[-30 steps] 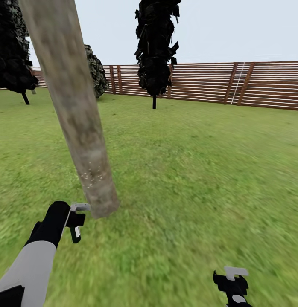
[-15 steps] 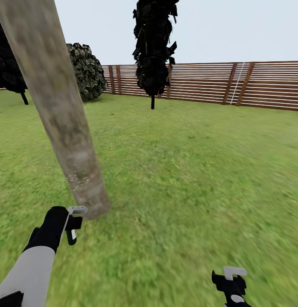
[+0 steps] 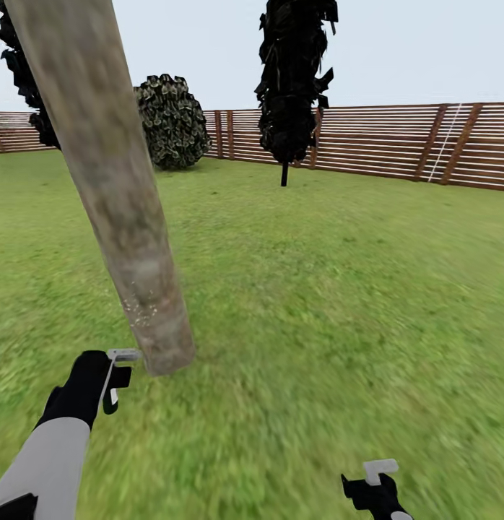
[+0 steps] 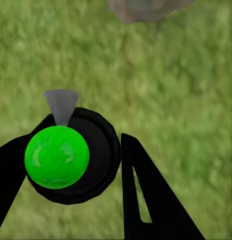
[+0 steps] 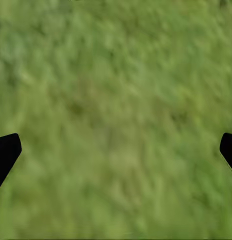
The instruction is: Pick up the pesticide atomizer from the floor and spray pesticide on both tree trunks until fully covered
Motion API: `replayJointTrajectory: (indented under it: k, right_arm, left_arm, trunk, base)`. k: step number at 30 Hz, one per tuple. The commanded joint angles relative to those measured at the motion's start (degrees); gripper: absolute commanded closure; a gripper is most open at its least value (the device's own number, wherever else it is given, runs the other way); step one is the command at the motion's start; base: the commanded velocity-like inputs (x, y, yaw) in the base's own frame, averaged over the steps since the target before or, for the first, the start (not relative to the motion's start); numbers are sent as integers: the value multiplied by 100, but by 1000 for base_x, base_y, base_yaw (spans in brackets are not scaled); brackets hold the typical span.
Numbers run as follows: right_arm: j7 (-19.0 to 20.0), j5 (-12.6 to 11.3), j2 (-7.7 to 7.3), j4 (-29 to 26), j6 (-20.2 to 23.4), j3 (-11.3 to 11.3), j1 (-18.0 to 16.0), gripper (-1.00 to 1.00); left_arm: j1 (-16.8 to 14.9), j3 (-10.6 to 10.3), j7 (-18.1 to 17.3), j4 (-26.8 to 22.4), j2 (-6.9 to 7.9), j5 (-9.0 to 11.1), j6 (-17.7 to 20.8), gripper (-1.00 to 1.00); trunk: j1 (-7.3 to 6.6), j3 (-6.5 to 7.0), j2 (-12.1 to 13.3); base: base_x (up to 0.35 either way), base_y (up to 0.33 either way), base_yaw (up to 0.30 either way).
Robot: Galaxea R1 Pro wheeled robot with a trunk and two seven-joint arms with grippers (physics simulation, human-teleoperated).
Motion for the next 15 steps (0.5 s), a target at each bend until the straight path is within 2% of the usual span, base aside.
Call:
replayJointTrajectory:
  k: [1,15]
  right_arm:
    - [37,71,-5,6,-20,-31,0,-100]
    - [24,79,-42,-9,-22,-42,2,-100]
  left_arm:
    - [-4,11,-53,-7,-23,-68,18,100]
    - [-4,30,-78,23,-56,-51,29,100]
  trunk:
    - [1,-5,-2]
    - [1,-5,-2]
  base:
    - [89,-251,24]
    - [-13,-275,2]
